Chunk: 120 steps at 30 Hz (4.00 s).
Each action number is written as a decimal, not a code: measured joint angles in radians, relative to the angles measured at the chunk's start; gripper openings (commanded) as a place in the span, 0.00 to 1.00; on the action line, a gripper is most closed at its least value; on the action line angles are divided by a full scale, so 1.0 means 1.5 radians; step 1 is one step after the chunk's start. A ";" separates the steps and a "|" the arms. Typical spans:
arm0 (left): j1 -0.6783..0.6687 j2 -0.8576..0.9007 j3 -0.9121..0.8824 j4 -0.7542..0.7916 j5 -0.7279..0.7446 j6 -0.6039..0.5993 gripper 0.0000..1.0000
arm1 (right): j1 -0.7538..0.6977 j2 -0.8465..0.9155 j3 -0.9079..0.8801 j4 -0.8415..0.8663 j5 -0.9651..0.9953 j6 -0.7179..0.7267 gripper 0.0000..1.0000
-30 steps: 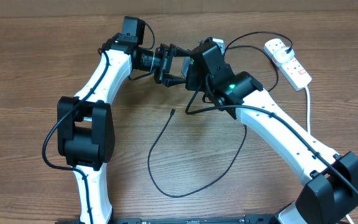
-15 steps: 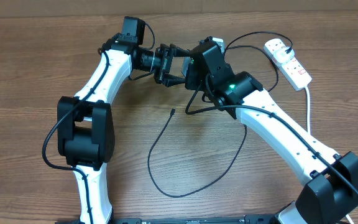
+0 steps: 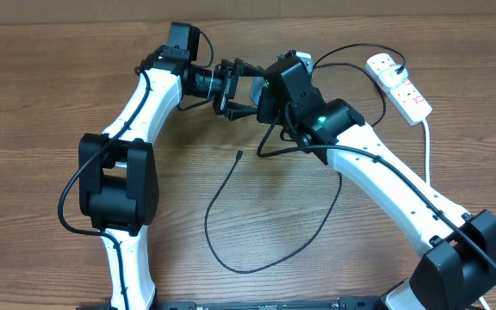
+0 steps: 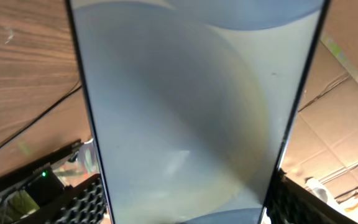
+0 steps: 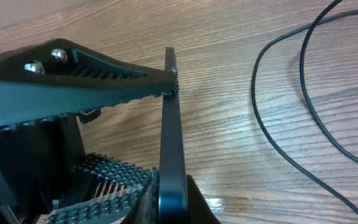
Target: Plug charger to phone and switch on socket
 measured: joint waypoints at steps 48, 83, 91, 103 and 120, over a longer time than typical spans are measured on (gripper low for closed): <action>0.011 -0.001 0.005 0.302 -0.127 -0.217 0.50 | -0.134 -0.002 0.038 0.051 -0.274 0.785 0.04; -0.008 -0.001 0.005 0.365 -0.071 -0.307 0.04 | -0.130 -0.007 0.044 0.073 -0.277 0.750 0.69; 0.049 -0.001 0.005 0.365 -0.138 -0.235 0.04 | -0.130 -0.007 0.046 -0.012 -0.280 0.525 0.83; 0.167 -0.001 0.005 0.173 -0.172 0.274 0.04 | -0.029 0.083 0.044 -0.112 -0.279 0.080 0.73; 0.151 -0.014 0.152 -0.192 -0.544 0.585 0.04 | 0.048 0.248 0.032 -0.119 -0.239 0.045 0.59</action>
